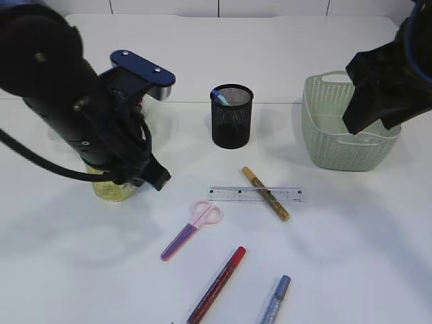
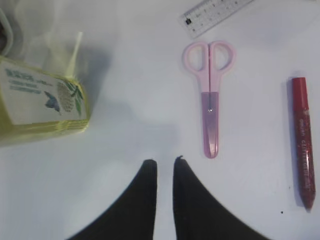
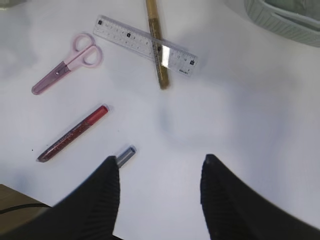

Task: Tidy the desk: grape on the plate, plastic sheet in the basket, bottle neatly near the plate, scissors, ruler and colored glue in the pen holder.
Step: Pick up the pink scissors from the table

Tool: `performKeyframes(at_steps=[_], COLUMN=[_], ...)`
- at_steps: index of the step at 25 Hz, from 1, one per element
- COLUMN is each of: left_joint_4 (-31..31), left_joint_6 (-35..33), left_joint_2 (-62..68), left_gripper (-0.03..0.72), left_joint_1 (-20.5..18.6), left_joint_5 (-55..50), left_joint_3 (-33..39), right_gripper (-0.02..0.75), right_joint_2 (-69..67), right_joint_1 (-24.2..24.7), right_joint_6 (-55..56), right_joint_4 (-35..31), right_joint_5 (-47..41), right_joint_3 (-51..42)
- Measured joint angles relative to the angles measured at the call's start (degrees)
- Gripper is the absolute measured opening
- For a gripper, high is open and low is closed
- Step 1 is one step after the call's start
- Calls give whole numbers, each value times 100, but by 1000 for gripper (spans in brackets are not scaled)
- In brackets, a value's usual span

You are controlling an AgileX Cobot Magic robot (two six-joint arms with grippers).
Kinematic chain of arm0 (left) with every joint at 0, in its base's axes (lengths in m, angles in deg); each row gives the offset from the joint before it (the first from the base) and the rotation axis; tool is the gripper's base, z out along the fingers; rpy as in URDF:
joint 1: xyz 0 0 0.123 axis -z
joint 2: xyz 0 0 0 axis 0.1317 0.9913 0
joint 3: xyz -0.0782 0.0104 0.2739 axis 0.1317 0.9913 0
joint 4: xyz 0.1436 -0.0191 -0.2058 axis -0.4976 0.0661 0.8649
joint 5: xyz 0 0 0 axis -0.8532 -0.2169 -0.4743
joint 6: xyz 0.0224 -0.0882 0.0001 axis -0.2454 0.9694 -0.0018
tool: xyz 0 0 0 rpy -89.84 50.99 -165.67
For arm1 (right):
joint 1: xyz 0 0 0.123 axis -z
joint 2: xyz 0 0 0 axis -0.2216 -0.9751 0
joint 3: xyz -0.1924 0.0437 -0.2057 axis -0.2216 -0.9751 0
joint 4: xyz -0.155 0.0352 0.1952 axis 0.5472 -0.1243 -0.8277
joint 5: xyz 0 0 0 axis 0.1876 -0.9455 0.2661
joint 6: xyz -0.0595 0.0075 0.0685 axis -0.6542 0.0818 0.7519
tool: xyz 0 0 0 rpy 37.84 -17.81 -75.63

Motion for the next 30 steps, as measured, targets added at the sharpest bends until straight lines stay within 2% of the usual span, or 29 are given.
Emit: performKeyframes(at_steps=[2, 7, 9, 19, 24, 30], left_joint_4=[118, 772, 1007, 1160, 1160, 1160], left_joint_6=[-72, -484, -579, -654, -659, -659], left_joint_2=[313, 918, 1093, 2055, 2311, 2397], left_gripper=[111, 279, 309, 337, 401, 413], left_joint_1=[0, 0, 0, 0, 0, 0], left_joint_5=[-232, -503, -564, -548, -353, -132], left_joint_3=[-267, -794, -943, -1251, -1258, -1258], right_gripper=[419, 419, 417, 418, 418, 417], right_joint_2=[87, 112, 112, 112, 112, 112], right_joint_1=[0, 0, 0, 0, 0, 0], right_joint_6=[32, 68, 83, 83, 83, 95], right_joint_4=[0, 0, 0, 0, 0, 0], right_joint_5=[-67, -220, -253, -355, -367, -375], right_joint_3=[0, -3, -3, -3, -3, -3])
